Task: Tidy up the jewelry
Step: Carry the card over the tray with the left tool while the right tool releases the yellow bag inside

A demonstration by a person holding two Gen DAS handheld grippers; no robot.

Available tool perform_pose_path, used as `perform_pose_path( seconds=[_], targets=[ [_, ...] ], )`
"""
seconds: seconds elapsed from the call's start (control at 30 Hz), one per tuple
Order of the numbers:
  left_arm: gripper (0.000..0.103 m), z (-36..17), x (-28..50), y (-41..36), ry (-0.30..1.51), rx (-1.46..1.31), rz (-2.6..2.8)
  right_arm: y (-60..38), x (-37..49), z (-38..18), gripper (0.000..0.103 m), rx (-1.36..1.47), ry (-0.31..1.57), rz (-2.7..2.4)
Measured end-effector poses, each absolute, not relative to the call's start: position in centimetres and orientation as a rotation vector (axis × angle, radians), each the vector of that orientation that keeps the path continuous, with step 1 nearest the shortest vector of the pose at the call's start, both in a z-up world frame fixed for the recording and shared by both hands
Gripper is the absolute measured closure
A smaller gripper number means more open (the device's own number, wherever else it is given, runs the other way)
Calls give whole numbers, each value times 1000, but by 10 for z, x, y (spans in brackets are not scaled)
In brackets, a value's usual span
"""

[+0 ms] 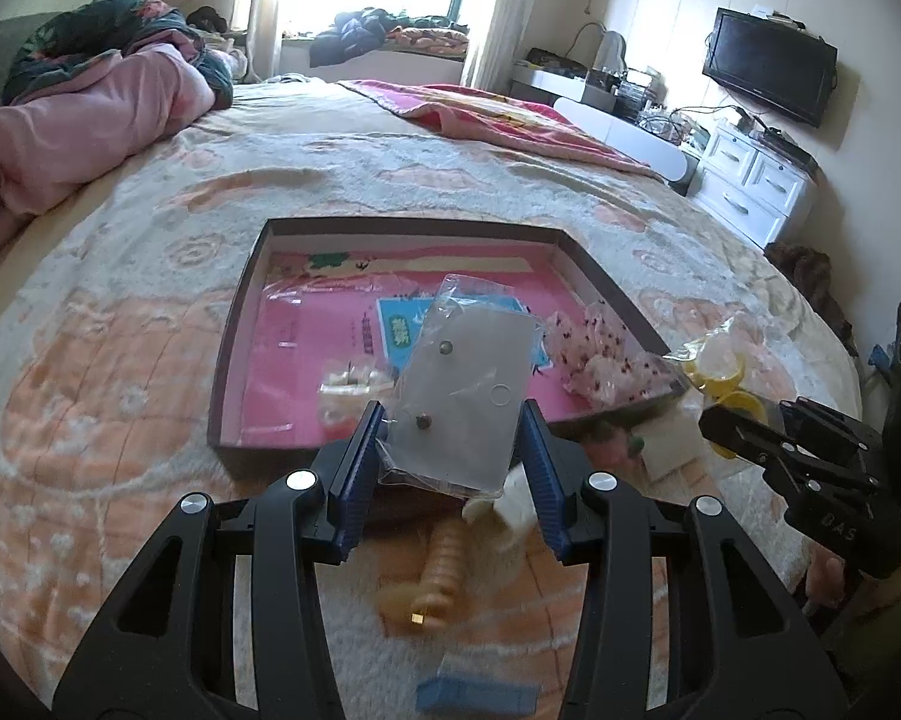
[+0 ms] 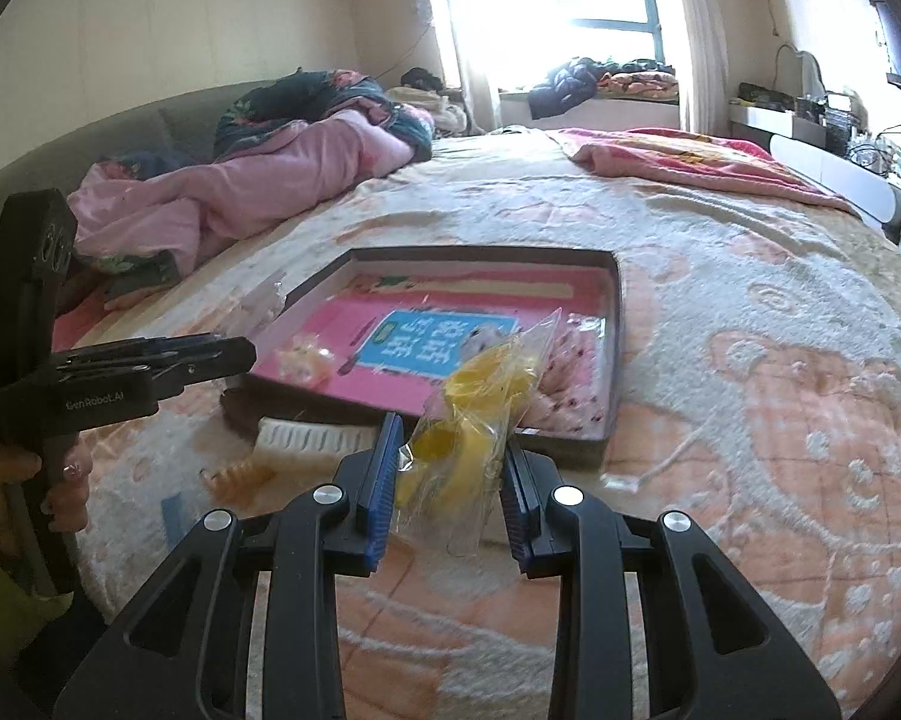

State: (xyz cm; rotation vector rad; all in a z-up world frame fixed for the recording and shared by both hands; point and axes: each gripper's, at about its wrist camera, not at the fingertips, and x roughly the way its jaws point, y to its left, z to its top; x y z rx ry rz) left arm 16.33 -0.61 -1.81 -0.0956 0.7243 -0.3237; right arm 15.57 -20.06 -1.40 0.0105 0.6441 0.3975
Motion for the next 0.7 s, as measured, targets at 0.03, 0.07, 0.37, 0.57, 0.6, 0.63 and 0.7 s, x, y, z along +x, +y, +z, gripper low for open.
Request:
perform_pose_path(
  seconds=[0.03,0.07,0.37,0.57,0.6,0.63,0.7],
  targets=[
    [67,-17,166,-7,721,-93,-324,-202,157,-13,74,12,641,392],
    [67,-16,170,-9,719,-88,-325,-204,160,-13,74,11,638,386],
    [66,-16,197,-24,716,-44,-341,-213,182,-10,74,14,630,351],
    [66,-25,212,-30,746,-17,-354,-215,198,-11,74,2,627,338],
    [66,-26,215,-31,748,-12,-356,-215,201,-11,74,-1,626,336],
    [66,-28,218,-33,753,-7,-360,-215,203,-10,74,-4,625,335],
    [66,-30,222,-34,760,0,-363,-215,209,-10,74,-11,622,328]
  ],
)
